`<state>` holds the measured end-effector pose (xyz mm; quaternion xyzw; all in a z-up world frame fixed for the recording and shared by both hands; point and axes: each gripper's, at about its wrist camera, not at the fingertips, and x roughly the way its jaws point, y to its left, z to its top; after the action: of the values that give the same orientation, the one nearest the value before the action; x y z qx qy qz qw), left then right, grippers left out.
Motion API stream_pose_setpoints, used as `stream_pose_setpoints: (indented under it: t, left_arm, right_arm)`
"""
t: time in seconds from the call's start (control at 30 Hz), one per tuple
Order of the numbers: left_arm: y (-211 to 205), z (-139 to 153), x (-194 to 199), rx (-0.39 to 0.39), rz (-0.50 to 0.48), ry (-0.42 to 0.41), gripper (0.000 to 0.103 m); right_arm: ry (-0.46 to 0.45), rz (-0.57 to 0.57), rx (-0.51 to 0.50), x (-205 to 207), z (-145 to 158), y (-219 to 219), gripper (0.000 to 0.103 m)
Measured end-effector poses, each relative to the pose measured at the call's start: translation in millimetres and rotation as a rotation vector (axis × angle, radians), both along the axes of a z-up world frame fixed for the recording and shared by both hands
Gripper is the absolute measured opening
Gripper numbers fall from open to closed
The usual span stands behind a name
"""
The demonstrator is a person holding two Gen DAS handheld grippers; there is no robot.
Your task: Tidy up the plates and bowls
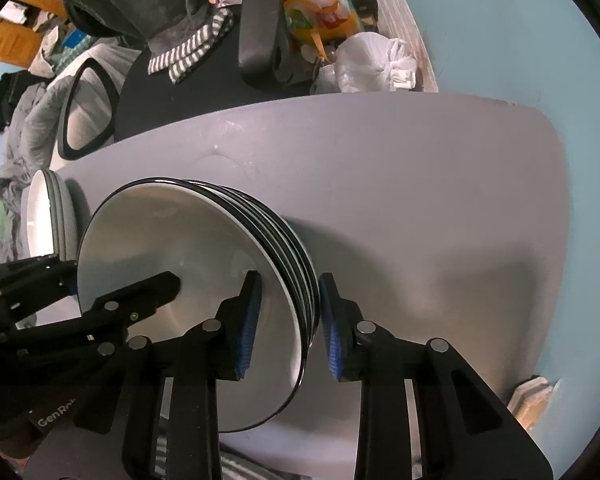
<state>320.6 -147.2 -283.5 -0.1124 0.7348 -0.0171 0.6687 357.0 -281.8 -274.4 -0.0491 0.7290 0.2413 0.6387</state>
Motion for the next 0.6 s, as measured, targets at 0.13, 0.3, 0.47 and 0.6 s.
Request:
stream_pose_setpoints:
  t: [0.13,0.3,0.47,0.6]
  left_arm:
    - [6.5,-1.4,0.4,-0.029,0.027,0.013,0.02]
    - [7.0,-2.2,0.9,-0.036,0.009,0.016,0.019]
    - [8.8,-2.0,-0.3,-0.05,0.018,0.008,0.019]
    - [7.2,-1.6,-0.9,-0.042,0.003,0.001,0.019]
  right_arm:
    - [0.0,0.016,-0.021,0.5,0.3,2.4,0.025]
    - [0.006,-0.018,-0.014,0.0,0.0,-0.3,0.024]
    - [0.006,-0.038,-0.029,0.8,0.3,-0.7,0.023]
    - [0.02,-0.054,-0.014,2.1,-0.7,-2.7,0.023]
